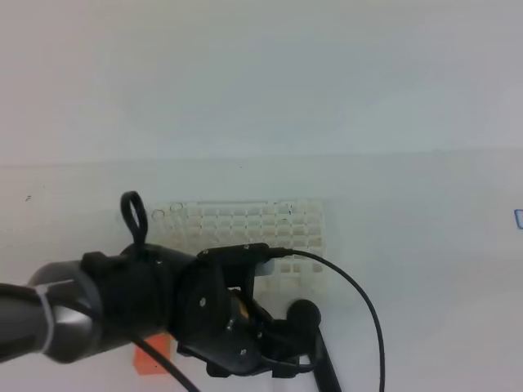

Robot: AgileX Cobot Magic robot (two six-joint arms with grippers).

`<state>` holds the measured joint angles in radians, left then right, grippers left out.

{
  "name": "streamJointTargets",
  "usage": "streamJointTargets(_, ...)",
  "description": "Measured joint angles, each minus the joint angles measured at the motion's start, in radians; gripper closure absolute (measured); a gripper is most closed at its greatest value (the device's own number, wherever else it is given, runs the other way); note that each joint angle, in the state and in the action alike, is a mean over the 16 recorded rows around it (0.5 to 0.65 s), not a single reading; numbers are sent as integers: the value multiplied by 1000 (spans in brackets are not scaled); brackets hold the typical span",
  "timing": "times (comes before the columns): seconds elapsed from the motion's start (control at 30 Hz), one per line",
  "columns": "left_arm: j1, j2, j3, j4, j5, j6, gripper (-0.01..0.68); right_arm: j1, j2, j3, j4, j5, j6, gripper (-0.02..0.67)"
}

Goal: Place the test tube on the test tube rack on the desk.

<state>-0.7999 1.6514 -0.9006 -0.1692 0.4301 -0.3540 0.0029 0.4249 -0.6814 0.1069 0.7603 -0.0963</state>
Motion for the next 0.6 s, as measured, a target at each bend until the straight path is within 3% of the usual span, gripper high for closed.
streamJointTargets(0.17, -30, 71, -19, 14, -5, -37, 252, 0, 0, 0, 1, 1, 0, 650)
streamJointTargets(0.6, -77, 142, -35, 222, 5, -237, 250, 0, 0, 0, 1, 2, 0, 650)
